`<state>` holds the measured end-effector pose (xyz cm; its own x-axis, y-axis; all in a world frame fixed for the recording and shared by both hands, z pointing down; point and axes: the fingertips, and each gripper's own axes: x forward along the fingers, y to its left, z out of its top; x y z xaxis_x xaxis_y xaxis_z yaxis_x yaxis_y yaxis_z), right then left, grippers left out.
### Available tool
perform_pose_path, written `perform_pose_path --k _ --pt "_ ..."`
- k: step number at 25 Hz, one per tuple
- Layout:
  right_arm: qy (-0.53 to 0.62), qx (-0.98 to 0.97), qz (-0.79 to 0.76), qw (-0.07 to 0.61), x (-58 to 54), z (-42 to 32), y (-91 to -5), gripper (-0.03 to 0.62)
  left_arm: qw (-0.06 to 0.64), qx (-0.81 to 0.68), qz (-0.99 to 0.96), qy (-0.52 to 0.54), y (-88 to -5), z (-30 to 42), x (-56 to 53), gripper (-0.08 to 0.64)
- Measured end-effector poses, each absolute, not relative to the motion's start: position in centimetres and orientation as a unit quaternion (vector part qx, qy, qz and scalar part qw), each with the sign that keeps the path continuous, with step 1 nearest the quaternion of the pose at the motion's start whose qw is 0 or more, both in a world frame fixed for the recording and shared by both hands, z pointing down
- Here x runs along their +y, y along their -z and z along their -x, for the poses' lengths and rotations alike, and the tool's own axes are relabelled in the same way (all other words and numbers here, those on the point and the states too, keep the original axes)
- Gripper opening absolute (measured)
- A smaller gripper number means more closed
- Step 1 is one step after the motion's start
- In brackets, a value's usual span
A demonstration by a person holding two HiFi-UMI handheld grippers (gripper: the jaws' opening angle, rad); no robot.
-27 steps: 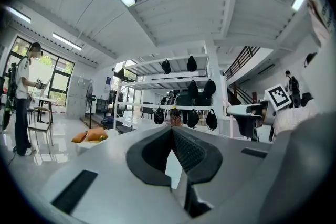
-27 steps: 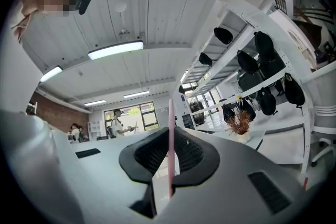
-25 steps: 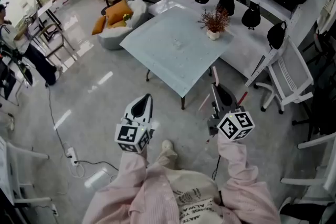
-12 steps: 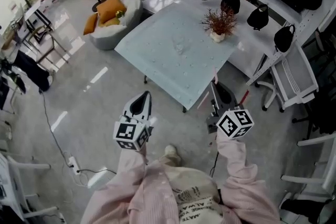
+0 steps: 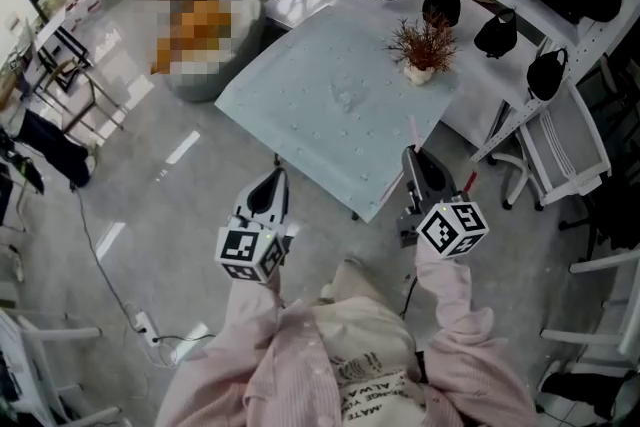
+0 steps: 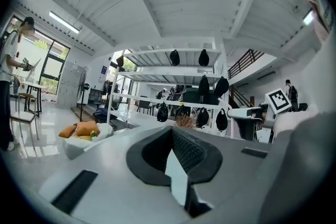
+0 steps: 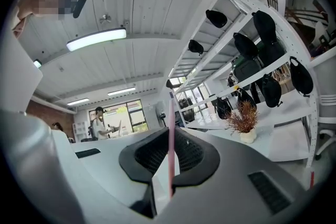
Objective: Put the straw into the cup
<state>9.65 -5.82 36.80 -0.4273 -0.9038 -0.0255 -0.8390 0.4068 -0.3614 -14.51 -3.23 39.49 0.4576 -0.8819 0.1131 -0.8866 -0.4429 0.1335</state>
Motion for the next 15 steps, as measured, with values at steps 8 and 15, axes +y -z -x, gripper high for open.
perform_pose_path --k 8,15 --pt "0.146 0.825 0.534 0.118 -11.2 -9.4 -37.4 0.026 0.099 -0.534 -0.84 -0.011 -40.9 16.5 -7.6 -0.002" --pt "0.153 0.81 0.549 0.134 -18.3 -10.0 -37.5 0.026 0.101 -0.531 -0.841 -0.018 -41.1 17.4 -14.8 -0.002"
